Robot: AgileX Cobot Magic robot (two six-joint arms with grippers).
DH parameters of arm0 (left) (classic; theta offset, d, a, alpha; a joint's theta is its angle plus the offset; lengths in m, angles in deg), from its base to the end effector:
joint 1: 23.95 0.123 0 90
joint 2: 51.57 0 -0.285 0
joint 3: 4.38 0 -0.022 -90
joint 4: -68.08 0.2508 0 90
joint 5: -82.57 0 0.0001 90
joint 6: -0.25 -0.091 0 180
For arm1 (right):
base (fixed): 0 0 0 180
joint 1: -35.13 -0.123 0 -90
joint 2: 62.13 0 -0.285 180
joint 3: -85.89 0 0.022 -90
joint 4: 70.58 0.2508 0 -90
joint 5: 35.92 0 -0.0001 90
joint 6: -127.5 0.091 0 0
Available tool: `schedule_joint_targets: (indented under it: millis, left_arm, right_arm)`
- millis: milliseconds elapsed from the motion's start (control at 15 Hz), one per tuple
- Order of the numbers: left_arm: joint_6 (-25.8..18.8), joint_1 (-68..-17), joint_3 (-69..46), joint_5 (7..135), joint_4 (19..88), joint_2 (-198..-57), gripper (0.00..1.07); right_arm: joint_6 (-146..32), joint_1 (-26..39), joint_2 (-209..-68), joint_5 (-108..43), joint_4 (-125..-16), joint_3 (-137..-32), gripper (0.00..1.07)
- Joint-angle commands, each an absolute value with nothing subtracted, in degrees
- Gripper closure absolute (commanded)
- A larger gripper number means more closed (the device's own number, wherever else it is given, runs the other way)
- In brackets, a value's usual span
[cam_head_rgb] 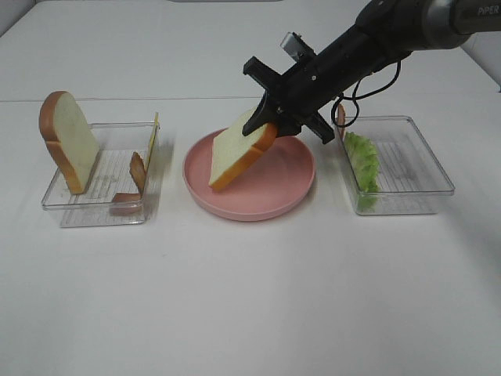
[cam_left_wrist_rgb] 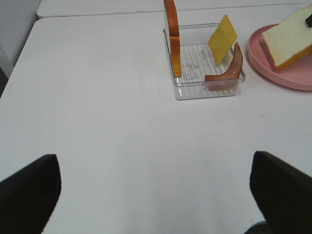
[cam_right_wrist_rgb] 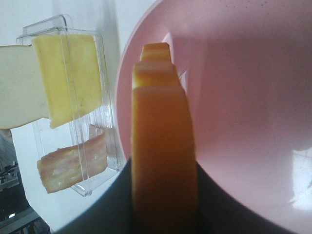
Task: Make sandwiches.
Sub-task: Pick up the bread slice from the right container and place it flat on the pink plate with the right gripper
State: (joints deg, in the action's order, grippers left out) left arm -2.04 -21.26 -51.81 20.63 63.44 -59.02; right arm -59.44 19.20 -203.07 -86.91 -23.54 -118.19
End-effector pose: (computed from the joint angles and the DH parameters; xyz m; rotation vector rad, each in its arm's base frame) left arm -0.0088 -0.0069 0.2813 -0.0011 2.0365 -0.0422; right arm 0.4514 0.1827 0.1400 0.0959 2.8175 1.0273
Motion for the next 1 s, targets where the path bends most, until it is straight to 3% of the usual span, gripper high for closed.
schedule_joint_targets:
  millis: [67,267,400,533,600,667,1000]
  left_arm:
    - [-2.04,-21.26,-51.98,20.92,63.27,-57.93,0.09]
    - [-2.04,-21.26,-51.98,20.92,63.27,-57.93,0.09]
    - [-2.04,-21.26,-51.98,20.92,63.27,-57.93,0.09]
    - [-2.04,-21.26,-51.98,20.92,63.27,-57.93,0.09]
    - [-2.04,-21.26,-51.98,20.92,63.27,-57.93,0.09]
    - [-2.04,-21.26,-51.98,20.92,63.27,-57.93,0.09]
    - [-2.04,-21.26,-51.98,20.92,63.33,-57.93,0.09]
  right_arm:
    - [-59.61,18.45,-204.11,-87.31,-23.14,-118.42,1.07]
    - [-59.61,17.71,-204.34,-86.68,-23.54,-118.42,1.07]
    - [-59.61,17.77,-204.28,-86.57,-25.83,-118.42,0.92]
    - [-59.49,17.77,-204.16,-86.46,-26.12,-118.42,0.64]
    - [-59.21,17.77,-204.16,-86.51,-26.52,-118.42,0.56]
    - [-58.00,17.77,-203.42,-87.31,-28.87,-118.54,0.32]
    - [-53.19,17.77,-200.67,-92.76,-40.33,-121.23,0.28]
